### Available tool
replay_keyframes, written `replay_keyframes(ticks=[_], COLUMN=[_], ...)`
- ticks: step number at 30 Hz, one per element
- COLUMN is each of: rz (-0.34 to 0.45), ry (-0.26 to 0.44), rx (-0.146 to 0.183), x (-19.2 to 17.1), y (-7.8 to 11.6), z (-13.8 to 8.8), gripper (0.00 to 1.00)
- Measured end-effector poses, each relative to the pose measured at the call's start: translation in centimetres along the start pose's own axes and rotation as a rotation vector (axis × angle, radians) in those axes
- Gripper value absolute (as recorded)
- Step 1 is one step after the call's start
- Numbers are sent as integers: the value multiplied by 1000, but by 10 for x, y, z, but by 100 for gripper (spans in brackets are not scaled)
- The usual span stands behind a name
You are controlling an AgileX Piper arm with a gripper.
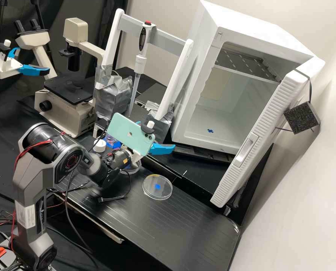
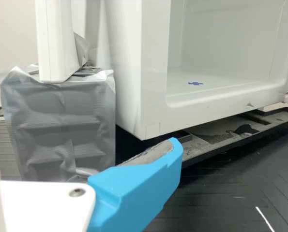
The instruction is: Use the pipette
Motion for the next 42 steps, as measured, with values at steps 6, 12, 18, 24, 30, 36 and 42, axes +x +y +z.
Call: replay_keyframes(ticks=[6,12,18,24,30,36,42], rz=[0,-1,33,103,127,140,127], ry=[0,-2,66,181,311,399,412], rx=[0,0,4,9,8,-42,-81], x=[0,-6,-30,-49,-62,-60,-48], y=[0,0,10,28,42,52,54], z=[0,0,-12,-38,-81,-136,-173], gripper=[100,100,100,100,100,100,100])
